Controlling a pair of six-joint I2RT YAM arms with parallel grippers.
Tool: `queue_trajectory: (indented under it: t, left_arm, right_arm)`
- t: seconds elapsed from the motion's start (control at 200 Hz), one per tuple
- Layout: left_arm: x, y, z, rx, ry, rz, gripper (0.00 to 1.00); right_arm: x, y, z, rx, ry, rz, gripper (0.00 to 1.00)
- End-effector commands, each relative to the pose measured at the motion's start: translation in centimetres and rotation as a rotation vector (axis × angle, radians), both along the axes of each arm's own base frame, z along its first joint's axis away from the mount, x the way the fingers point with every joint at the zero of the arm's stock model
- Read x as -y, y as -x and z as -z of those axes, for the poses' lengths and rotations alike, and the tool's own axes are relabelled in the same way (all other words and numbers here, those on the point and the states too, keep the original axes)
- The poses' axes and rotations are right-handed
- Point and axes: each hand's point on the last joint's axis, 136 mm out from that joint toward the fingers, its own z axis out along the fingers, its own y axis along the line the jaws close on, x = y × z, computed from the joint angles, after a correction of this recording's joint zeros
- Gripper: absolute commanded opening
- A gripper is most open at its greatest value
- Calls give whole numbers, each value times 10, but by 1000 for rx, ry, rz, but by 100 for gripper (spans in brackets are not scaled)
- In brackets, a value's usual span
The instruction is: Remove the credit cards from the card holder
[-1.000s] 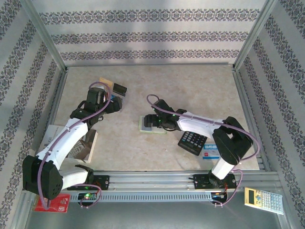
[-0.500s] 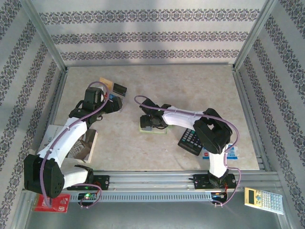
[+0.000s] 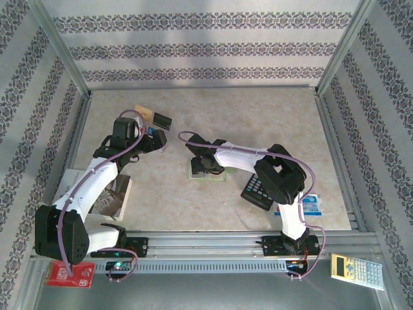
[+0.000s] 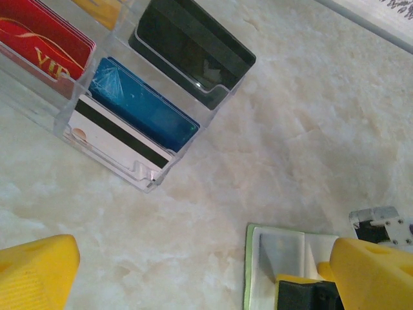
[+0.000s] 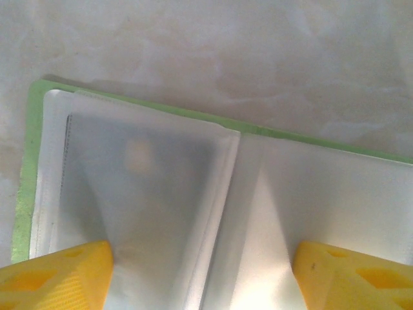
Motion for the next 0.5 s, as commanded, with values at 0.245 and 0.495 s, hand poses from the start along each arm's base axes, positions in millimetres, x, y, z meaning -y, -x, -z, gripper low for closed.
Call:
queue_trajectory:
  t: [0.245,0.495]
  left_arm:
    - [8,-5,3,1,54,29,96]
    - [36,-2,21,-93,188,119,84]
  right_arm:
    - [34,29,52,-165,144,16,65]
    - [33,32,56,-176,66,30,51]
